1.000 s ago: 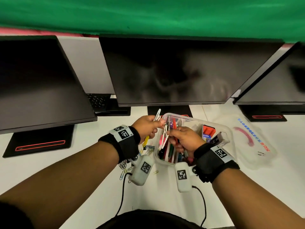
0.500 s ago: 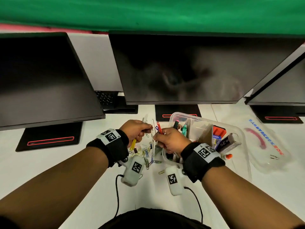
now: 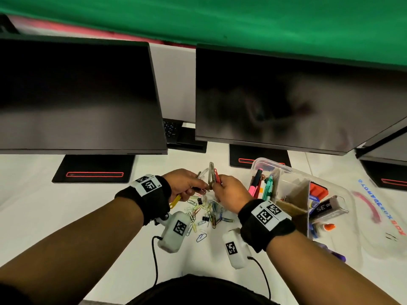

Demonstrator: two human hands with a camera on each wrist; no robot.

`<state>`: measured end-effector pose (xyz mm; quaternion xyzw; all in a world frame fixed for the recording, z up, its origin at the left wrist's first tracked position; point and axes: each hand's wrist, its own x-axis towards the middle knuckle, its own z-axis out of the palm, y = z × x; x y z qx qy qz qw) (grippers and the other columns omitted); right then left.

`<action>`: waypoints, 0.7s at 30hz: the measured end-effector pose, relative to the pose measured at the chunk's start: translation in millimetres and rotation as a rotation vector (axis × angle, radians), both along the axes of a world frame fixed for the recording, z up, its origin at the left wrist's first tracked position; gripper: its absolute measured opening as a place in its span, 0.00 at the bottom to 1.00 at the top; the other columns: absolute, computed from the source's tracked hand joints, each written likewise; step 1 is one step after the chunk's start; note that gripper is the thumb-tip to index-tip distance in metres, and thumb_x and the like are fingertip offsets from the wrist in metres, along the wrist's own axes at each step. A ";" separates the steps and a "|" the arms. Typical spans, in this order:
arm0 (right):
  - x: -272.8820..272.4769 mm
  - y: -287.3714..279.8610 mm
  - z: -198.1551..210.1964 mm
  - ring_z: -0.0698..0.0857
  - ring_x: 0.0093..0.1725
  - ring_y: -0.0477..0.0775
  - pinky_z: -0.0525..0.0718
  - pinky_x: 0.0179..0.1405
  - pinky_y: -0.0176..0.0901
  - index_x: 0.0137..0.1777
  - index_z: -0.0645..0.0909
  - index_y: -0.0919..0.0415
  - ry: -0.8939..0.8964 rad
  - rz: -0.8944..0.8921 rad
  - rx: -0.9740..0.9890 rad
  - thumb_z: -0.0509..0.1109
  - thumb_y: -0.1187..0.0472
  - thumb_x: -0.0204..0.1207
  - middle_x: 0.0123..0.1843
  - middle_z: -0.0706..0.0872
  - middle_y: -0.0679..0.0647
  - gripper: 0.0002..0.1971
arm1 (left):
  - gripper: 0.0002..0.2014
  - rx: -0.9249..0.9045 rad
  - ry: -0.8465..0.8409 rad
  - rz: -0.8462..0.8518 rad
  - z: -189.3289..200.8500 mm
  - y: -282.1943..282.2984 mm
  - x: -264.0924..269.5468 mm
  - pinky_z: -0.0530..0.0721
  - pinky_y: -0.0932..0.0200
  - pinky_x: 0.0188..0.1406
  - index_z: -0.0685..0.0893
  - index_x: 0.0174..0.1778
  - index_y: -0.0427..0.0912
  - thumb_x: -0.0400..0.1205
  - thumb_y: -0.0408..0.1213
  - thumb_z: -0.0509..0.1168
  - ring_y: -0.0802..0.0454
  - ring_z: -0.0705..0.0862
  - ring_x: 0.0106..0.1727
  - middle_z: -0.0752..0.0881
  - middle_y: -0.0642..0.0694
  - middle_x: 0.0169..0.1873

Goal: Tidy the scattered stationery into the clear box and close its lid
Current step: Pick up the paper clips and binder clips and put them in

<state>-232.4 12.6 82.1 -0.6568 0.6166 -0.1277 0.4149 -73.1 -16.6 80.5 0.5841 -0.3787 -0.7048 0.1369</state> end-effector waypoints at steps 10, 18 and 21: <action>-15.3 -0.2 5.7 0.76 0.34 0.56 0.70 0.31 0.42 0.40 0.79 0.67 0.067 -0.048 0.017 0.60 0.60 0.81 0.34 0.79 0.58 0.13 | 0.10 -0.160 -0.381 -0.058 -27.1 -4.0 14.2 0.63 0.67 0.19 0.86 0.51 0.30 0.76 0.31 0.69 0.51 0.66 0.23 0.82 0.37 0.34; -111.4 -2.8 27.0 0.76 0.27 0.51 0.75 0.30 0.41 0.35 0.79 0.58 0.012 -0.471 0.070 0.61 0.58 0.82 0.28 0.79 0.54 0.14 | 0.13 -0.296 -0.399 -0.187 -14.2 -12.2 -18.2 0.65 0.74 0.11 0.83 0.60 0.38 0.80 0.34 0.67 0.61 0.73 0.18 0.85 0.44 0.41; -142.6 -2.0 28.6 0.74 0.25 0.53 0.72 0.27 0.41 0.30 0.75 0.59 0.094 -0.577 0.097 0.63 0.62 0.81 0.27 0.78 0.56 0.16 | 0.12 -0.334 -0.297 -0.171 -0.9 -16.4 -45.4 0.66 0.70 0.15 0.82 0.58 0.40 0.79 0.33 0.68 0.57 0.71 0.22 0.86 0.45 0.38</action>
